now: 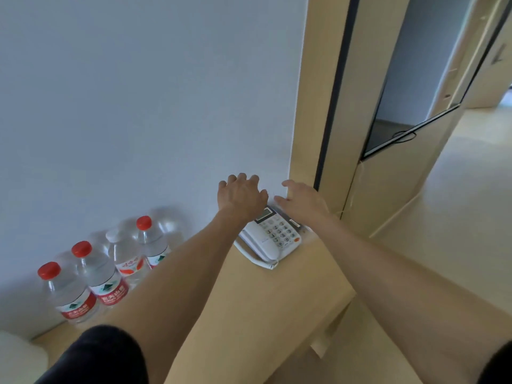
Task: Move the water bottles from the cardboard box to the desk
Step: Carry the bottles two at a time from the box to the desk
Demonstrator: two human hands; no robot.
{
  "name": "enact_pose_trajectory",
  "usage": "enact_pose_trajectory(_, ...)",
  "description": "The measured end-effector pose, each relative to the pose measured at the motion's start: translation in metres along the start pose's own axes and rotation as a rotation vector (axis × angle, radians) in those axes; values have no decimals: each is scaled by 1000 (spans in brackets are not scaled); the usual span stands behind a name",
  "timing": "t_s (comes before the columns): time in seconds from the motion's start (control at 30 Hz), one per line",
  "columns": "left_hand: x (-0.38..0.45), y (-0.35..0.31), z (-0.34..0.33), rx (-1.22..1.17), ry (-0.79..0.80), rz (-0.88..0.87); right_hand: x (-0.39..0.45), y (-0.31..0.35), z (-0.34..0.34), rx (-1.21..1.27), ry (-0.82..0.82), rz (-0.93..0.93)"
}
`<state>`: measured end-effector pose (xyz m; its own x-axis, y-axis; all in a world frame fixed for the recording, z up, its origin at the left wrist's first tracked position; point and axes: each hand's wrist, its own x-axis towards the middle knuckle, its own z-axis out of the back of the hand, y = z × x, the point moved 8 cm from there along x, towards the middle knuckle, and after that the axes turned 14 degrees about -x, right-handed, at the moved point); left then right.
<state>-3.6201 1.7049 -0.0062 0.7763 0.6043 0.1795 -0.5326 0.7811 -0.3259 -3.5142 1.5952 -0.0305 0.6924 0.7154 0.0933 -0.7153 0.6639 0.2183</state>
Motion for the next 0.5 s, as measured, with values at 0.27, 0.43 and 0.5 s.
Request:
enact_pose_trajectory(0.27,5,-188,-71,-63,78,-197,-40,-180,42,-19,-8,-220)
enact_pose_trajectory(0.43,-2,-308,-122,-72,179,-307,-89,-299,74,-20,-60,-373)
enact_pose_trajectory(0.5,-6,-356,-143,-83,203,-345,-116,-347,86,-25,-80,-449)
